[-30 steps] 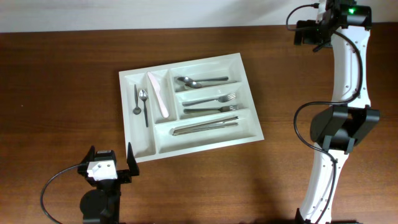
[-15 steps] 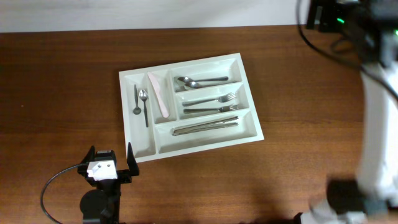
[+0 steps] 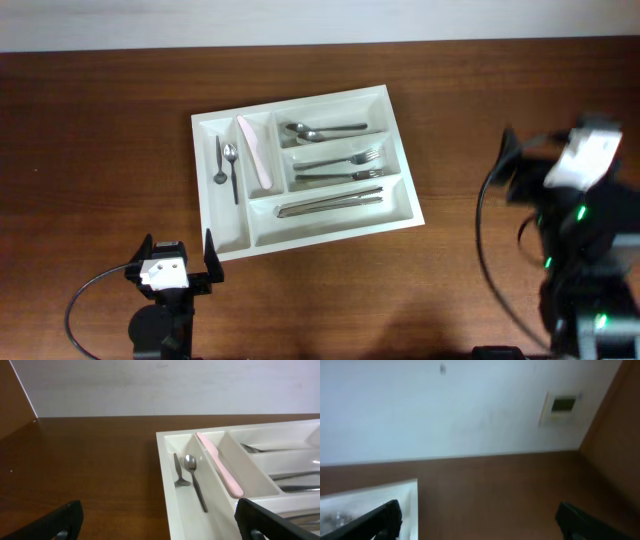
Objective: Pack container
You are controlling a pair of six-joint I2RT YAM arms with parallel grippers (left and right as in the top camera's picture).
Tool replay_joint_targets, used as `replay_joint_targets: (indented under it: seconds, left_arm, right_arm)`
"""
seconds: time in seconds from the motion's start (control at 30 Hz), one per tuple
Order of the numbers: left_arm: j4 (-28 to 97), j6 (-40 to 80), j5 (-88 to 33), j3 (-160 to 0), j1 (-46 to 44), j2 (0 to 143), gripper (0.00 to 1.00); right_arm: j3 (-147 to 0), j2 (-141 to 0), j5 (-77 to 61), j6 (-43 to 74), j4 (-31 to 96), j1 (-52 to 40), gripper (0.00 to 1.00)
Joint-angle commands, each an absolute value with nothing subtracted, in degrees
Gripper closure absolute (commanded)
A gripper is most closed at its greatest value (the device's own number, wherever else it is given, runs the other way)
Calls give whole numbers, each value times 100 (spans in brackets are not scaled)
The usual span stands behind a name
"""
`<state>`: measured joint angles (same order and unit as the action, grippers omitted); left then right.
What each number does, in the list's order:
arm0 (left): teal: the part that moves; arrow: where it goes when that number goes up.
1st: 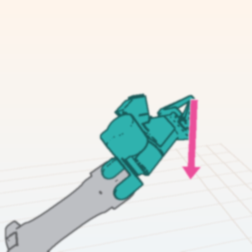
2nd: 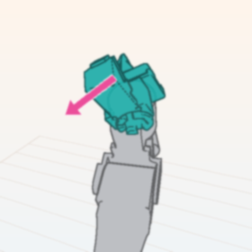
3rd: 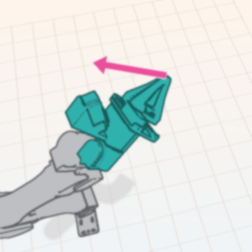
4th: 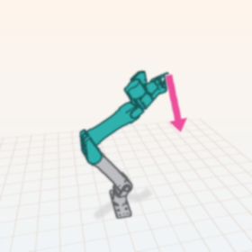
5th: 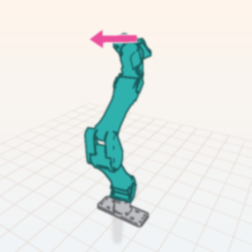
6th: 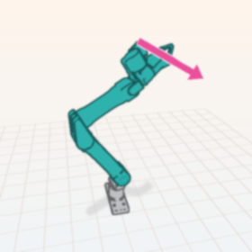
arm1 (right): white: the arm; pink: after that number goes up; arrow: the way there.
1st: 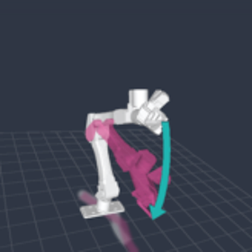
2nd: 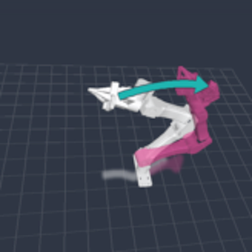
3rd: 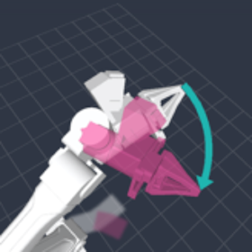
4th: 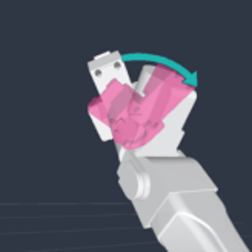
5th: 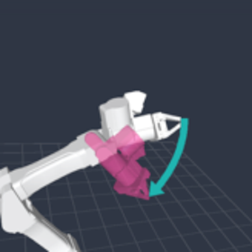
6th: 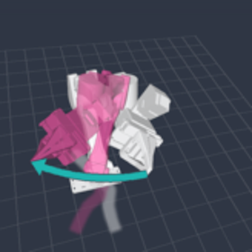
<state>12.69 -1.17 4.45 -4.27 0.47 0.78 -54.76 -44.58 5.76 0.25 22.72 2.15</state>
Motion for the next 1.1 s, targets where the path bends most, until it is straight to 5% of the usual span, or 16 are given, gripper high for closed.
replay_joint_targets:
  seconds: [0.0,0.4,1.07]
  left_arm:
    - [1245,-224,364,-379,82,30,1]
    - [1245,-224,364,-379,82,30,1]
    - [1245,-224,364,-379,82,30,1]
  right_arm:
    - [-4713,-3474,499,113,2228,231,1]
    - [-2484,-1160,-690,110,2598,213,1]
    - [-1105,-180,-687,91,2617,-12,1]
